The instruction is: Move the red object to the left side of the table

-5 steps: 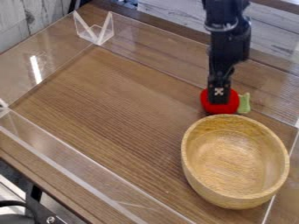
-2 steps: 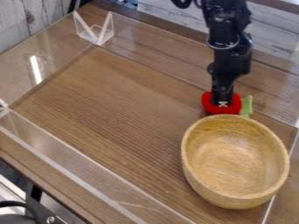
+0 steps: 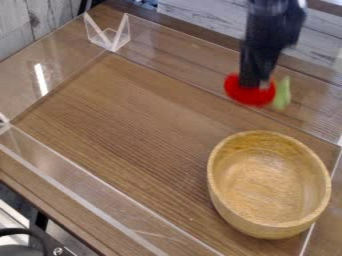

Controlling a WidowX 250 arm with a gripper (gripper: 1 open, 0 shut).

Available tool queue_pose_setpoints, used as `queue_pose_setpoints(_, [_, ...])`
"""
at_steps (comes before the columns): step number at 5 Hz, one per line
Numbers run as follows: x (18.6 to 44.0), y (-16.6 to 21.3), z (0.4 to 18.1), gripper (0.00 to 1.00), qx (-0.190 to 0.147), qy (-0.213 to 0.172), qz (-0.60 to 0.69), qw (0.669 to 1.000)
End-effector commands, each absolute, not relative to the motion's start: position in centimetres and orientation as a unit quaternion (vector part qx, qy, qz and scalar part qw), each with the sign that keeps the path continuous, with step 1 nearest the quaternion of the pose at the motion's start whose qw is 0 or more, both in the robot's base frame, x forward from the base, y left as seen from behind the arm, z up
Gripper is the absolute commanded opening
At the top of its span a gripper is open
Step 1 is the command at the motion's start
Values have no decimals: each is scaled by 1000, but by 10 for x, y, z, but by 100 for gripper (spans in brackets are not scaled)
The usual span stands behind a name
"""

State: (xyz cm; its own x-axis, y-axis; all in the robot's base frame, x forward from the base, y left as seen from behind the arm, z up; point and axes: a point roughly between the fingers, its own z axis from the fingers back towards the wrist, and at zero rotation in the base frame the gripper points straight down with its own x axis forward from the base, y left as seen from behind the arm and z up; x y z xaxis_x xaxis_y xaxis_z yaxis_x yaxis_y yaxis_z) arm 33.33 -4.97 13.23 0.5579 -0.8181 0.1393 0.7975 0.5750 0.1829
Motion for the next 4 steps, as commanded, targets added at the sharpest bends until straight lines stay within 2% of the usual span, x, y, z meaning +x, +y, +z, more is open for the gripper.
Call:
queue_pose_setpoints(1, [330, -12, 174, 0, 79, -133, -379, 912])
queue_pose_setpoints(2, [319, -3, 165, 0, 71, -132, -362, 920])
queue_pose_setpoints(3, [303, 16, 164, 0, 79, -134, -339, 928])
queue_pose_setpoints(4, [284, 50, 154, 0, 83, -129, -305, 940])
